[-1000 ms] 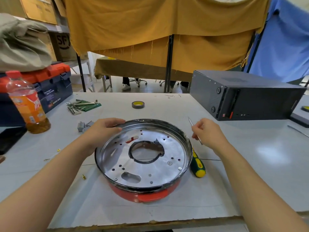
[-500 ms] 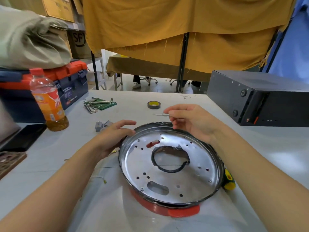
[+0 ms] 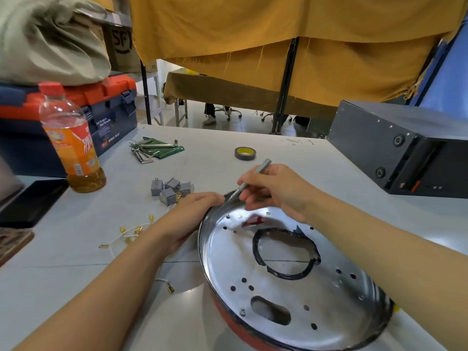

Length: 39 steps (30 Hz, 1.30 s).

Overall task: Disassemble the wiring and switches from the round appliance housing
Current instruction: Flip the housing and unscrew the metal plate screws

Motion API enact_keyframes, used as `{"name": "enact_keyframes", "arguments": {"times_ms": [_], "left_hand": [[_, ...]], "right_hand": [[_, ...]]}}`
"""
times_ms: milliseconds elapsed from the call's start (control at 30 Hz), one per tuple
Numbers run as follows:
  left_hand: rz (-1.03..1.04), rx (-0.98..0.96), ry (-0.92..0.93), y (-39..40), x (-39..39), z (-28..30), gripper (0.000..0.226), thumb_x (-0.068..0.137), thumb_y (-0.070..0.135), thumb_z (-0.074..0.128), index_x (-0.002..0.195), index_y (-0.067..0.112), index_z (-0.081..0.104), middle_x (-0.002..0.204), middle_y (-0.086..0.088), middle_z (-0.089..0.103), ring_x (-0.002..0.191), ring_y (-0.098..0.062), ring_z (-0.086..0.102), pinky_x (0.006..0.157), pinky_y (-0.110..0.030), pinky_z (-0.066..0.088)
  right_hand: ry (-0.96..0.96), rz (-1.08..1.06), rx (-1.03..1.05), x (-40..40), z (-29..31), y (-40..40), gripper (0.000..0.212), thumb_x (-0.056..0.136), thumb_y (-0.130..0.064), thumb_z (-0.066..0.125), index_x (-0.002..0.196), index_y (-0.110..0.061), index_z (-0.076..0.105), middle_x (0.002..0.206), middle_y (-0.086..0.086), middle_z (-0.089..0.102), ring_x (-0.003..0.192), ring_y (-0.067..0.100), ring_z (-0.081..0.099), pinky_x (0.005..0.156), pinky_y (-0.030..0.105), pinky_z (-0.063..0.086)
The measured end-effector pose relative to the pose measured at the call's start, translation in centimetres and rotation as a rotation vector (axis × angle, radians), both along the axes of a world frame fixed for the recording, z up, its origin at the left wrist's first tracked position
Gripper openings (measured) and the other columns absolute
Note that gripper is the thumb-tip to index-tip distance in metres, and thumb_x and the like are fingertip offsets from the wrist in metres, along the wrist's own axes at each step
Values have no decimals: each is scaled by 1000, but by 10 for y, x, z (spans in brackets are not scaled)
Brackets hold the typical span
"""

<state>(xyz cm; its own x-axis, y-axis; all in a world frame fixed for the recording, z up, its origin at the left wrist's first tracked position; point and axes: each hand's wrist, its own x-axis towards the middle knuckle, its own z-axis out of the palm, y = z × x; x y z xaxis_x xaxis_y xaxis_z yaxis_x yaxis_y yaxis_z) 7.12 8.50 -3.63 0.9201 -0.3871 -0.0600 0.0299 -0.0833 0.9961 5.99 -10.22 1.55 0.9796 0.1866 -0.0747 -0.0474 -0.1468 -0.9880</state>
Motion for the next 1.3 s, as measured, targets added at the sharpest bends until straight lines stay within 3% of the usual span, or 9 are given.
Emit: {"name": "enact_keyframes", "arguments": {"times_ms": [100, 300, 467, 567, 767, 934, 1067, 1200, 1300], "left_hand": [[3, -14, 9, 0, 2, -4, 24, 92, 21, 50, 85, 12, 71, 78, -4, 68, 64, -12, 61, 67, -27, 49], [6, -28, 27, -1, 4, -8, 32, 89, 25, 52, 96, -4, 61, 79, -12, 61, 66, -16, 56, 63, -27, 46], [1, 3, -20, 0, 5, -8, 30, 90, 26, 50, 89, -2, 61, 76, -11, 59, 65, -16, 53, 65, -31, 43], [-12, -10, -28, -1, 3, -6, 22, 90, 26, 50, 82, 9, 63, 69, -7, 56, 57, -13, 51, 60, -27, 43], [16, -20, -30, -3, 0, -6, 18, 89, 25, 50, 82, 11, 59, 66, -7, 50, 52, -12, 46, 54, -24, 41], [5, -16, -31, -3, 0, -5, 27, 87, 27, 50, 86, 2, 59, 75, -13, 50, 59, -17, 46, 60, -29, 39], [8, 24, -61, -3, 0, -5, 40, 89, 28, 47, 104, -8, 55, 86, -14, 56, 72, -20, 48, 68, -33, 40], [1, 1, -28, -4, 0, -6, 40, 89, 28, 47, 108, -5, 58, 88, -16, 59, 71, -19, 53, 58, -24, 45], [11, -16, -23, -4, -1, -5, 36, 91, 26, 46, 102, -5, 59, 81, -14, 57, 63, -15, 53, 53, -20, 45]], "right_hand": [[-21, -24, 31, 0, -15, 2, 9, 91, -6, 59, 84, -4, 63, 61, 8, 63, 54, 16, 58, 66, 32, 59], [-63, -15, -1, 4, -24, 1, 14, 91, -4, 58, 78, -8, 61, 58, 6, 63, 51, 13, 58, 58, 23, 54], [-87, 17, -24, 6, -27, 1, 14, 90, -4, 60, 77, -9, 62, 59, 7, 64, 52, 13, 57, 55, 23, 52], [-124, 34, -72, 7, -27, 0, 11, 90, -6, 60, 79, -9, 62, 60, 7, 65, 53, 14, 58, 54, 20, 51], [-201, 62, -174, 5, -25, 2, 11, 91, -10, 59, 81, -11, 62, 59, 6, 66, 58, 19, 60, 56, 20, 49], [-233, 75, -207, 2, -23, 3, 9, 92, -10, 59, 83, -11, 61, 60, 6, 66, 59, 18, 61, 59, 22, 53], [-349, 71, -377, -2, -19, 9, 8, 91, -19, 61, 86, -13, 62, 62, 2, 67, 61, 20, 65, 67, 29, 59], [-444, 45, -513, -4, -15, 17, 13, 90, -25, 63, 79, -18, 59, 51, -6, 63, 48, 4, 58, 52, 12, 47], [-411, 63, -506, -6, -12, 20, 12, 91, -20, 61, 81, -16, 58, 50, -5, 62, 44, 2, 53, 47, 11, 42]]}}
